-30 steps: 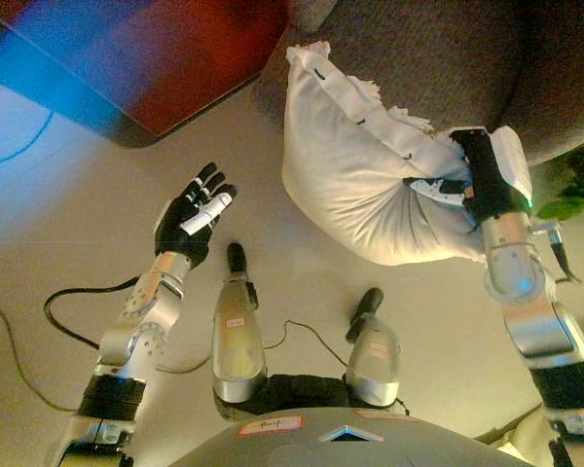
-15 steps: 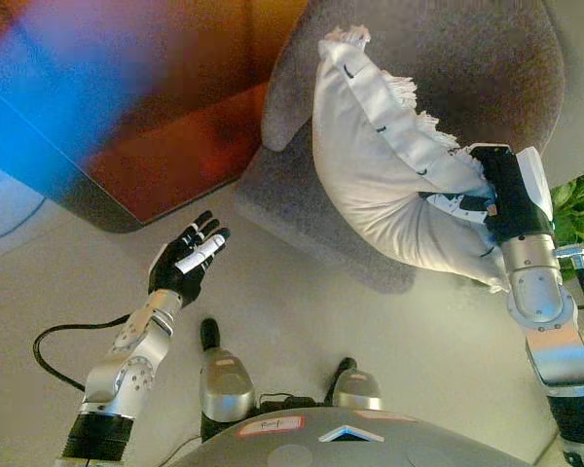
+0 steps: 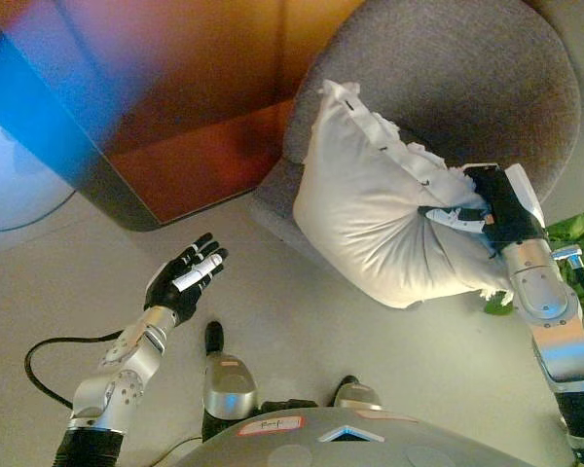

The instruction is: Pick up the pillow and put it on the sofa.

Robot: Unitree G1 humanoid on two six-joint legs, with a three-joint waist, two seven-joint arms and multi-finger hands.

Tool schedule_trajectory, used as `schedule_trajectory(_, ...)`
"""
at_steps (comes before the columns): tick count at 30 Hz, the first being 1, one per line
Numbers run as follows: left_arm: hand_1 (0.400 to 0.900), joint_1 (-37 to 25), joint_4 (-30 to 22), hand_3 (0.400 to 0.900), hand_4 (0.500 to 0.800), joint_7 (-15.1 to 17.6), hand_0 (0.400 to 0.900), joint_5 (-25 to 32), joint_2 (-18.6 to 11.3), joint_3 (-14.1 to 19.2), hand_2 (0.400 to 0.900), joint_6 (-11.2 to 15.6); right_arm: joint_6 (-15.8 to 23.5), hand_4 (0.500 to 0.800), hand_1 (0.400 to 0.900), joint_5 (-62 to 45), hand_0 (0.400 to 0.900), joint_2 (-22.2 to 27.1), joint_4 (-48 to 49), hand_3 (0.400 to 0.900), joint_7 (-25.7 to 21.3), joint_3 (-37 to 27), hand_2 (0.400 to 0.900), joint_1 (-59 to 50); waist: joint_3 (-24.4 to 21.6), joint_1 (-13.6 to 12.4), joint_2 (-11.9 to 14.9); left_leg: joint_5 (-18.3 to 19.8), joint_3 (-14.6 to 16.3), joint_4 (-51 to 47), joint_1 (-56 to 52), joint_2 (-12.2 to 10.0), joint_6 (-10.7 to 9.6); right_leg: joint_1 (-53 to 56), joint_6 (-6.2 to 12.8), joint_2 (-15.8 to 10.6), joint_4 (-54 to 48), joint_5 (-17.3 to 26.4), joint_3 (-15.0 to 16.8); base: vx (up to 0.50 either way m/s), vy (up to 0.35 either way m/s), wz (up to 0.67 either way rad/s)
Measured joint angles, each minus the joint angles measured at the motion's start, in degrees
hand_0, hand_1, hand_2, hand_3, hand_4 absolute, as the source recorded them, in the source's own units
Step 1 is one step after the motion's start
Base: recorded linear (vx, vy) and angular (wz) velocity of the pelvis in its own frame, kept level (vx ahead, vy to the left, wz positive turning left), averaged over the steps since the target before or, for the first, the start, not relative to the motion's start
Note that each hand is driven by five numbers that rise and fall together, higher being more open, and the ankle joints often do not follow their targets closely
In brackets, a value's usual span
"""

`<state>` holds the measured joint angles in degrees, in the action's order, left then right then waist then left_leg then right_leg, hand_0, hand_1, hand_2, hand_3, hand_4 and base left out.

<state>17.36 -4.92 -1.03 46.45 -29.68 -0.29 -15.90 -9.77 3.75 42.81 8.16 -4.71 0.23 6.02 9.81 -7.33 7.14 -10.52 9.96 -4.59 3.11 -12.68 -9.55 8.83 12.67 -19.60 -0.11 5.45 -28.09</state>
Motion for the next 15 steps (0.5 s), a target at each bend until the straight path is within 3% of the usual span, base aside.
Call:
schedule_trajectory(5,0.9,0.7,-0.3,0.9,0.8,-3.0,0.9,-0.7,-2.9,0.6,0.9,-0.5,-0.6,0.5,0.4,-0.9,0.4,0.0,-15.2,0.4,-1.4,4.0,0.4,-8.8,-0.1,-2.5,0.4,-1.0,-2.2,0.0,1.8,-0.2,-0.1,0.4,0.0,1.1,-1.7,0.0,-1.7,0.07,-0.119,0.2)
schedule_trajectory(6,0.9,0.8,-0.3,0.9,0.8,-3.6,0.9,-0.7,-3.3,0.6,0.9,-0.5,-0.9,0.581,0.535,-1.0,0.535,0.0,-18.0,0.535,-1.6,4.3,0.535,-10.5,-0.1,-3.0,0.4,-1.1,-3.0,0.0,2.3,-0.3,-0.3,0.4,0.0,1.3,-1.9,0.0,-2.3,0.02,-0.185,0.2)
schedule_trajectory(7,0.9,0.9,-0.3,0.9,0.8,-4.0,0.9,-0.7,-3.6,0.7,0.9,-0.6,-1.0,0.8,0.9,-1.3,0.9,0.0,-20.6,0.9,-2.0,4.5,0.9,-12.0,-0.1,-3.8,0.4,-1.3,-3.4,0.0,2.6,-0.3,-0.4,0.4,0.0,1.5,-2.0,0.0,-2.6,0.02,-0.218,0.22)
schedule_trajectory(12,0.9,-0.1,-0.3,0.9,0.8,-7.1,0.9,-1.3,-7.4,1.2,0.9,-2.3,-1.4,0.8,0.9,-6.5,0.9,5.5,-45.6,0.9,-4.3,16.9,0.9,-31.6,0.8,-7.0,2.0,-1.8,-6.4,0.0,4.3,-1.1,-1.2,0.4,0.01,3.2,-3.9,0.0,-4.4,-0.03,-0.186,0.13)
schedule_trajectory(15,0.9,-0.5,-0.3,0.9,0.8,-8.3,0.9,-1.7,-8.7,1.4,0.9,-3.0,-4.4,0.8,0.9,-6.5,0.9,8.2,-54.8,0.9,-8.0,21.6,0.9,-42.2,1.1,-9.1,2.2,-2.0,-7.8,0.2,6.0,-1.9,-1.4,-0.1,0.38,4.5,-4.8,0.2,-5.5,-0.02,-0.084,0.05)
